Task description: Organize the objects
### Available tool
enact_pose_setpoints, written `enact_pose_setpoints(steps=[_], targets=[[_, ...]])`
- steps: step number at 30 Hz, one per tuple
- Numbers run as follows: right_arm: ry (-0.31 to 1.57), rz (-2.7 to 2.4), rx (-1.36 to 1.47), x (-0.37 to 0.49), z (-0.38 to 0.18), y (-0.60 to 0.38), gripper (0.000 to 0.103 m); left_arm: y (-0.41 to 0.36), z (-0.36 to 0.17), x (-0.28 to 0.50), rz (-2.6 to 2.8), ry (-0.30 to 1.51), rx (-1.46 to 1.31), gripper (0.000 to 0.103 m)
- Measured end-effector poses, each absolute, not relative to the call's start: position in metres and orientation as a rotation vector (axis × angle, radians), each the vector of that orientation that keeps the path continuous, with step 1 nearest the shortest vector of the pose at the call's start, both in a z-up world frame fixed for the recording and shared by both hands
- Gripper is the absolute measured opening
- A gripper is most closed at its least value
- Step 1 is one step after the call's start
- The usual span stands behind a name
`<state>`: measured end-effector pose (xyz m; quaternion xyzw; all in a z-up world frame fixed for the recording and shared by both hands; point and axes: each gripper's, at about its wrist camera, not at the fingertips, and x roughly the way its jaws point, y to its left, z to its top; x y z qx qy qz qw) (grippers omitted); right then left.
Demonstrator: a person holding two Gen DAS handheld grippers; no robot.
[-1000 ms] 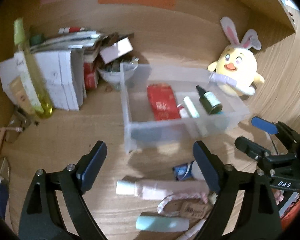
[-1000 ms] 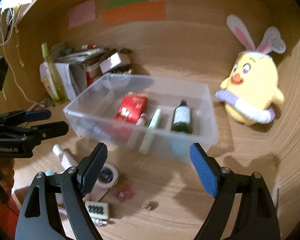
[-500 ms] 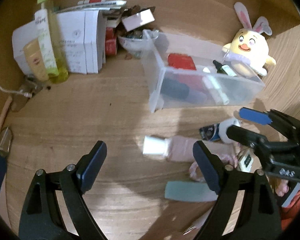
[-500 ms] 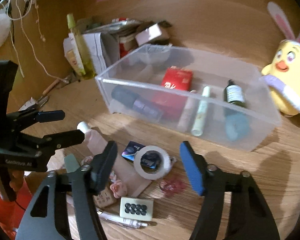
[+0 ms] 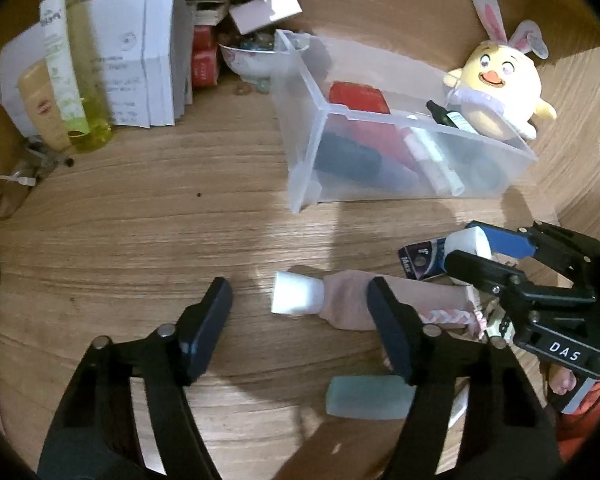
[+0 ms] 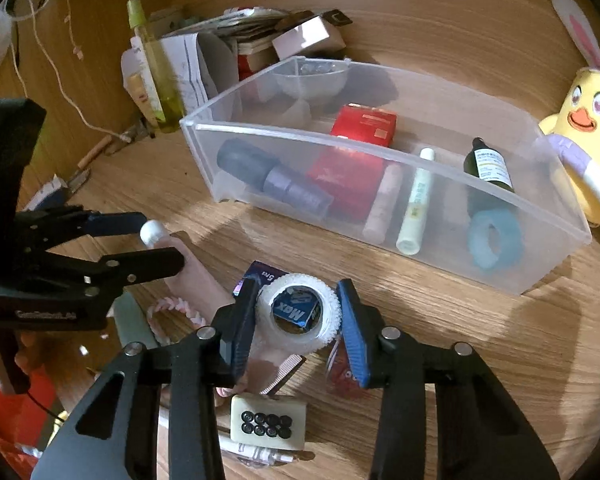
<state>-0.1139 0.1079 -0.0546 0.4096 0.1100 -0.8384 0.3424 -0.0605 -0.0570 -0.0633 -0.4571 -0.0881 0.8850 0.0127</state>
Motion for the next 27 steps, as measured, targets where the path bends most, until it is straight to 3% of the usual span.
enact_pose_setpoints(steps=[1, 3, 6, 25, 26, 27], targets=[[0.280, -2.185, 1.061, -0.114, -0.054, 0.109, 0.036, -0.057, -0.063, -0.061, 2.753, -0.282, -1.416, 0.059], [0.269, -2.195, 1.051, -0.114, -0.051, 0.111, 0.036, -0.056, -0.063, -0.062, 2.730, -0.300, -1.401, 0.042], [0.256, -2.207, 1.032, -0.114, -0.046, 0.114, 0.036, -0.056, -0.061, -0.060, 2.744, -0.296, -1.381, 0.036], [0.146, -2.372, 0.924, -0.123, 0.001, 0.160, 0.036, -0.089, -0.029, -0.040, 2.893, -0.398, -1.267, 0.030], [0.144, -2.377, 0.926, -0.123, 0.001, 0.161, 0.036, -0.090, -0.026, -0.040, 2.894, -0.399, -1.257, 0.000], [0.142, -2.380, 0.926, -0.123, 0.002, 0.162, 0.036, -0.090, -0.024, -0.041, 2.881, -0.397, -1.270, 0.000]])
